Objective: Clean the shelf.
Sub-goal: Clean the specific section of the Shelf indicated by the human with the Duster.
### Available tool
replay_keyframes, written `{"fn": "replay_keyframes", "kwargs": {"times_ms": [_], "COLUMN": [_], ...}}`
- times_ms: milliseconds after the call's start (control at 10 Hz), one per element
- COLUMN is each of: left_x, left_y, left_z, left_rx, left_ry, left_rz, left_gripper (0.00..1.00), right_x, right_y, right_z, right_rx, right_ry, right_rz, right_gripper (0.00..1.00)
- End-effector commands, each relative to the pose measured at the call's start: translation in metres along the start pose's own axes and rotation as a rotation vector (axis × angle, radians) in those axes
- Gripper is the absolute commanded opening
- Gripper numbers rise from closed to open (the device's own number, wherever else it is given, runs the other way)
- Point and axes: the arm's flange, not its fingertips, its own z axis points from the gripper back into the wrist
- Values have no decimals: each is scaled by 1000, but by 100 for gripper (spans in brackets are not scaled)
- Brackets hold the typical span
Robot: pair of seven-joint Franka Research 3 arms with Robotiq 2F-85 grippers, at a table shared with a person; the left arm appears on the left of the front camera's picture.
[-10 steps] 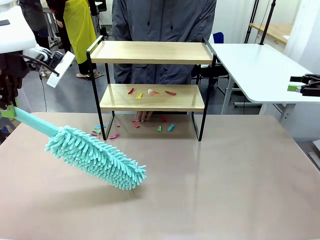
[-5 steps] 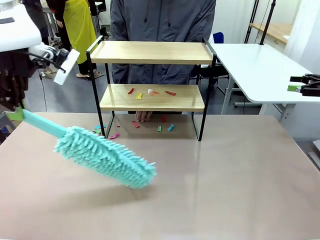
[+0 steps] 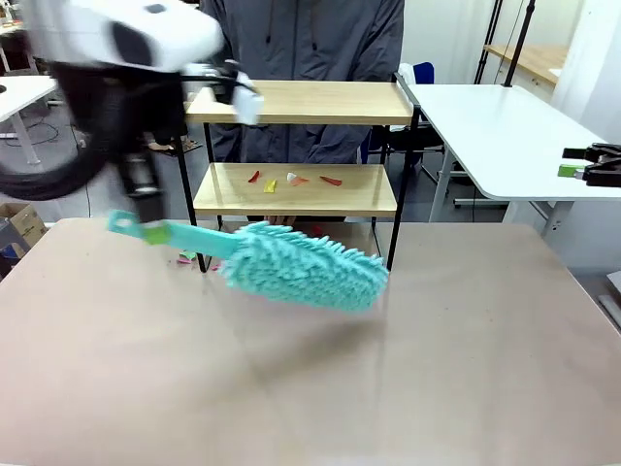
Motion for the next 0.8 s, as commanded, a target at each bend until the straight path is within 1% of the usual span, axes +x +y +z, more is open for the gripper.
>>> {"fn": "replay_keyframes", "kwargs": {"times_ms": [0,200,300,400,500,700], "left_x": [43,69,76,75,73,73], "left_y": [-11,-20,-20,-16,-20,-20], "left_z": [4,-9,-12,-8,-15,-15], "left_rx": [-24,-62,-84,-165,-68,-68], "left_ry": [-38,-70,-47,39,-37,-37], "left_rz": [208,375,389,336,344,344], "left_gripper": [13,13,13,13,13,13], "right_x": [3,3,3,3,3,3], "right_y": [1,1,1,1,1,1], "right_z": [-1,-1,-1,-1,-1,-1], "right_rx": [-1,-1,-1,-1,-1,-1], "right_ry": [3,3,3,3,3,3], "right_rz": [4,4,4,4,4,4], "right_gripper": [100,100,100,100,100,100]}}
